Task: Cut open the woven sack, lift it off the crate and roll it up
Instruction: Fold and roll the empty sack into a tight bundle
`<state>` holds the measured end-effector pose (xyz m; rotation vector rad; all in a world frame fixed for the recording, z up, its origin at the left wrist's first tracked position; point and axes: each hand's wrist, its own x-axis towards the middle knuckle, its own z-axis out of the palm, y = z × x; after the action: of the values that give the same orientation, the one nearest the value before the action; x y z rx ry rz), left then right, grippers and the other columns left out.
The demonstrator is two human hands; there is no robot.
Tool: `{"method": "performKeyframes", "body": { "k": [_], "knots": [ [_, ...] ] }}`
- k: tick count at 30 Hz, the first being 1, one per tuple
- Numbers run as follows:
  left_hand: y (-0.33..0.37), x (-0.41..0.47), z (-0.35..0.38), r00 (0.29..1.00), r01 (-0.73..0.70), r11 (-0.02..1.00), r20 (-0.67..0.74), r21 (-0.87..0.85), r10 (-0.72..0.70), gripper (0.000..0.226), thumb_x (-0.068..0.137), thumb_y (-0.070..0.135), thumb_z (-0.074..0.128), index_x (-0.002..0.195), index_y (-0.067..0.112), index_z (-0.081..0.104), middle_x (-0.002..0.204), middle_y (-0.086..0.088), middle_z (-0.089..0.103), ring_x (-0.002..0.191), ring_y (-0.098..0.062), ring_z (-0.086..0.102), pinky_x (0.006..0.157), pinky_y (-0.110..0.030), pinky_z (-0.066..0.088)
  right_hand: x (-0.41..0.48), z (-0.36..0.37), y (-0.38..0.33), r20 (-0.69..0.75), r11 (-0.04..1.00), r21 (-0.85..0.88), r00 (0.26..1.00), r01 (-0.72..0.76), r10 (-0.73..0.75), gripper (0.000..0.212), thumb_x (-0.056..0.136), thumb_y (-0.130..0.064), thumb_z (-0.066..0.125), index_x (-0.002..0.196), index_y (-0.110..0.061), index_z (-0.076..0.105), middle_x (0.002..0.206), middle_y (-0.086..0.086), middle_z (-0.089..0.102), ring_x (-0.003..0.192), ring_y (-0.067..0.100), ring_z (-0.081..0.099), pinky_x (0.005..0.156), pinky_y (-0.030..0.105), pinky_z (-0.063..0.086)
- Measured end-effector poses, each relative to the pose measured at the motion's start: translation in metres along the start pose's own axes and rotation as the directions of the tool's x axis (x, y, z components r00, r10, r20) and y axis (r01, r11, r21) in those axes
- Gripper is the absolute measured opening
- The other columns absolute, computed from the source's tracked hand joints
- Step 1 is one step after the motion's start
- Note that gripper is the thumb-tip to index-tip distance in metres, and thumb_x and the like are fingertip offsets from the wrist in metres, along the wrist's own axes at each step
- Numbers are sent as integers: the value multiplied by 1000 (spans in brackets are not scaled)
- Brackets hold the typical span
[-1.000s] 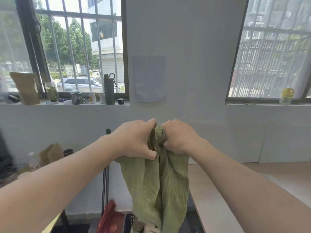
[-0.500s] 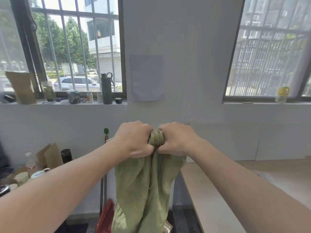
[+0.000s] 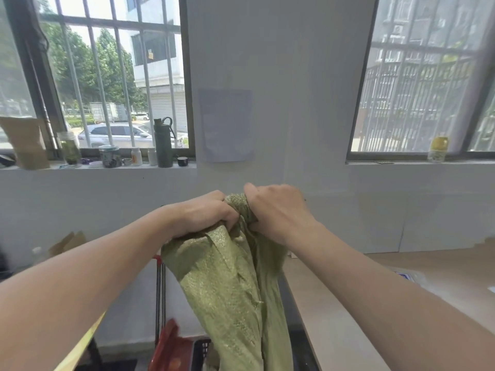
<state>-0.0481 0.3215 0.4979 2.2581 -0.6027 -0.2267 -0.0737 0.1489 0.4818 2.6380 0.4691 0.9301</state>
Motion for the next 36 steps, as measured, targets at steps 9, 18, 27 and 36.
{"method": "performKeyframes", "body": {
  "k": [9,18,27,36],
  "knots": [
    [-7,-8,2,978,-188,927,-23,325,207,44,72,45,85,100,23,59,92,9,72,85,-11,68,80,-37,58,1,-10,-2,184,982,131,977,-134,109,19,85,-23,62,90,-19,45,91,5,63,91,34,67,64,34,36],
    [-16,-7,23,882,8,482,-233,876,409,51,83,55,65,104,22,32,75,4,54,67,-30,59,55,-35,44,5,-11,-9,542,829,315,804,-462,243,10,80,-18,60,78,-17,50,77,0,58,77,30,59,64,31,42],
    [-17,-2,12,914,-68,795,-282,602,292,16,64,33,58,77,22,58,67,4,63,66,-26,60,59,-32,46,-6,-7,-2,293,908,363,951,-209,102,33,75,-38,66,95,-21,46,88,0,63,83,31,60,57,34,35],
    [-1,0,0,989,9,999,-151,42,-2,20,70,12,63,53,14,53,56,-3,52,55,-21,47,56,-32,40,-5,-12,-11,-30,1000,23,999,-22,22,40,73,-31,74,101,-20,47,98,2,64,87,29,68,66,35,28]
  ]
}}
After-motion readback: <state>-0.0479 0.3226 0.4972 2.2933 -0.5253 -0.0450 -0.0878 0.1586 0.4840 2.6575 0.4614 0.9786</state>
